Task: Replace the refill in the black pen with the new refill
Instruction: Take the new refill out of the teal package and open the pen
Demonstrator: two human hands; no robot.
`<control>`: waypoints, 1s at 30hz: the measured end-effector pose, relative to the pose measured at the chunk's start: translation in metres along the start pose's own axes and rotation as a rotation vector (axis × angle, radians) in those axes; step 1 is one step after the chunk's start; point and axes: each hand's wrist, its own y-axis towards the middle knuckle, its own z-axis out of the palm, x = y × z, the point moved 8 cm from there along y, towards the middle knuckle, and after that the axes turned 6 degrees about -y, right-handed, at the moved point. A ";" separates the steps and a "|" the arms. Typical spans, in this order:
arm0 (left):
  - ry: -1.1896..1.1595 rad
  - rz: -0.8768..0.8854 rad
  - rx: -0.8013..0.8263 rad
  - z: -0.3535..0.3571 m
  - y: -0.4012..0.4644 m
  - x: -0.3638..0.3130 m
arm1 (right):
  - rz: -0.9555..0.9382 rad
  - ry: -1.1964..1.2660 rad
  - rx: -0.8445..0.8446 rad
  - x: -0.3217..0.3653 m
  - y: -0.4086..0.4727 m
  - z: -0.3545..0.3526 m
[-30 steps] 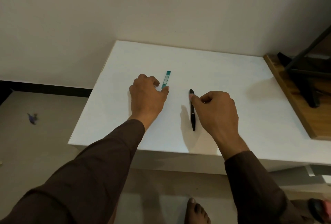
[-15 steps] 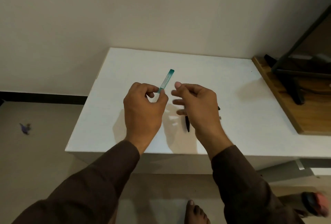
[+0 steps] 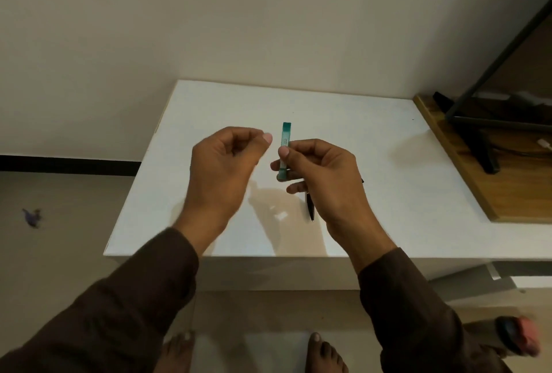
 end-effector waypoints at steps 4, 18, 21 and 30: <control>-0.175 -0.161 0.158 0.004 0.011 0.012 | -0.023 -0.116 0.131 -0.003 -0.006 0.003; -0.343 -0.299 0.247 0.010 0.012 0.028 | -0.073 -0.196 0.118 -0.004 -0.005 -0.008; -0.370 -0.291 0.183 -0.001 0.019 0.030 | -0.065 -0.200 0.092 -0.004 -0.004 -0.013; 0.400 -0.149 0.320 -0.017 0.019 0.051 | -0.026 -0.187 -0.002 -0.010 -0.002 -0.020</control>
